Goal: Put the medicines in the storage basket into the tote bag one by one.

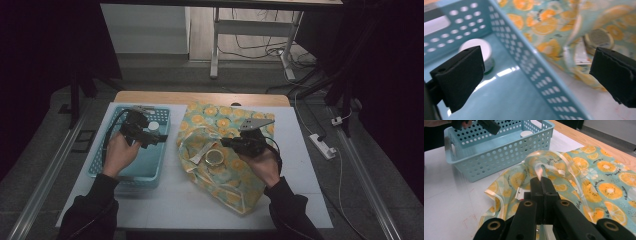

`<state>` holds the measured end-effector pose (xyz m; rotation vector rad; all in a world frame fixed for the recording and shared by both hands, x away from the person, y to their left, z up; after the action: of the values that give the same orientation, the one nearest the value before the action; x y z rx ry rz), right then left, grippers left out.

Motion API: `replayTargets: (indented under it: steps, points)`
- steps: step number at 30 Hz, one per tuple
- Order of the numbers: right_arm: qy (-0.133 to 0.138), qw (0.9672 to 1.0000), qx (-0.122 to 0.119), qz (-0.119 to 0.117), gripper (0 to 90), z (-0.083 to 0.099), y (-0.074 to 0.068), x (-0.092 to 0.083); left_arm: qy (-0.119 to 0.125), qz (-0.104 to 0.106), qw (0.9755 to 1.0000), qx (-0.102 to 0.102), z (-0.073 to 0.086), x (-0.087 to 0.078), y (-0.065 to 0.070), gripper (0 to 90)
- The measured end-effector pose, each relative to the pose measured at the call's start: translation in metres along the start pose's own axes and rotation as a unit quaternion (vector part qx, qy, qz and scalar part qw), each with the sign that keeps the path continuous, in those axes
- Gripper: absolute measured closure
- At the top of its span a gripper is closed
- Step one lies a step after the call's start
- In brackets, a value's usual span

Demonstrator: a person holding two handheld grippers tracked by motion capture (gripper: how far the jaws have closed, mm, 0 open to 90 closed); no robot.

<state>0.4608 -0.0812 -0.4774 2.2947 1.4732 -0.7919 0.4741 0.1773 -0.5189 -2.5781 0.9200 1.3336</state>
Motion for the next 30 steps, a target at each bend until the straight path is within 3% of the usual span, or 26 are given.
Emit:
replayTargets:
  steps: [8,12,16,19,24,30]
  points:
    - [0.0,1.0,0.0,0.0,90.0,0.0,0.0,0.0,0.011,-0.028,0.9995,-0.013,-0.004,0.006,-0.03,0.0]
    - [0.001,1.0,0.0,0.002,90.0,0.0,0.001,-0.001,0.003,-0.044,0.9989,-0.012,-0.006,0.012,-0.041,0.0]
    - [0.001,1.0,0.0,0.002,90.0,0.0,0.001,-0.001,0.002,-0.048,0.9984,-0.031,-0.008,0.02,-0.05,0.0]
    - [0.001,1.0,0.0,0.002,90.0,0.0,0.001,-0.001,-0.013,-0.048,0.9977,-0.045,-0.008,0.026,-0.055,0.0]
    - [0.002,1.0,0.0,0.002,90.0,0.0,0.001,-0.001,-0.038,-0.065,0.9959,-0.05,-0.006,0.038,-0.061,0.0]
    - [0.001,1.0,-0.001,0.002,90.0,-0.001,0.001,-0.001,-0.054,-0.064,0.9949,-0.057,-0.004,0.049,-0.065,0.0]
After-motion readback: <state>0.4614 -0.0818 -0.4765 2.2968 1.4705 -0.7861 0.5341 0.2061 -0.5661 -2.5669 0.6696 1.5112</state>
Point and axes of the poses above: each handheld gripper's, and its own axes: x roughly forward along the jaws, z roughly out of its underside, y roughly to its right, the point moved 10 cm from there along x, roughly forward along the jaws, and after that the axes turned 3 degrees about -y, right-handed, at the moved point
